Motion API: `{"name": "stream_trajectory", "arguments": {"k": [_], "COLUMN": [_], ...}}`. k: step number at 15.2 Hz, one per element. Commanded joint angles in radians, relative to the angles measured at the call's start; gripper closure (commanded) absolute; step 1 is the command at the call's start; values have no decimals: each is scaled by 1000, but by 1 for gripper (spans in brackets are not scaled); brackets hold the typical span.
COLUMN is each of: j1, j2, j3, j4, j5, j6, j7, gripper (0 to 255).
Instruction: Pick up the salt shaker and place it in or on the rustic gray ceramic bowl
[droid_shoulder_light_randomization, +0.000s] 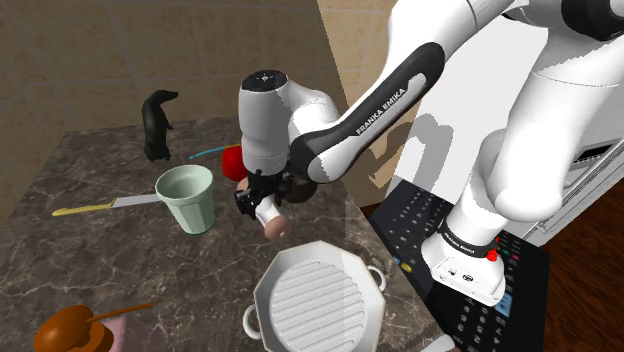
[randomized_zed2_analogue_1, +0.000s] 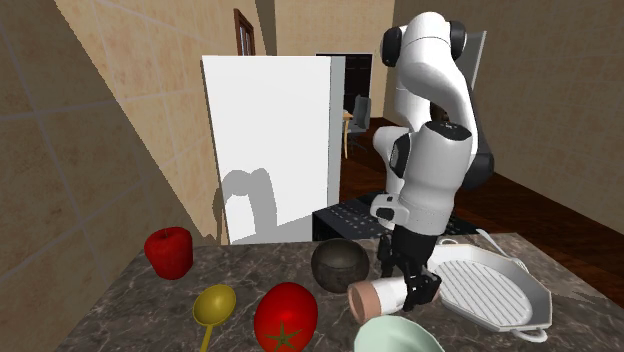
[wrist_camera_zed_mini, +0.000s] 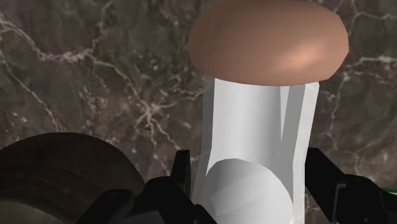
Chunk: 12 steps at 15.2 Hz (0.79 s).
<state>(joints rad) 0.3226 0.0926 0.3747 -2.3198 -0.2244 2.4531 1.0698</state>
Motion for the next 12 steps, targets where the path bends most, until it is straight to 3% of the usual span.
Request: {"name": "stream_trajectory", "arguments": {"k": [1,12], "j1": [-3,-3], "j2": [-24,-124], "j3": [3,7], "j4": [3,55], "j5": [20,96], "j6": [-24,-163], "j7": [-17,-82], "gripper": [255,255]}}
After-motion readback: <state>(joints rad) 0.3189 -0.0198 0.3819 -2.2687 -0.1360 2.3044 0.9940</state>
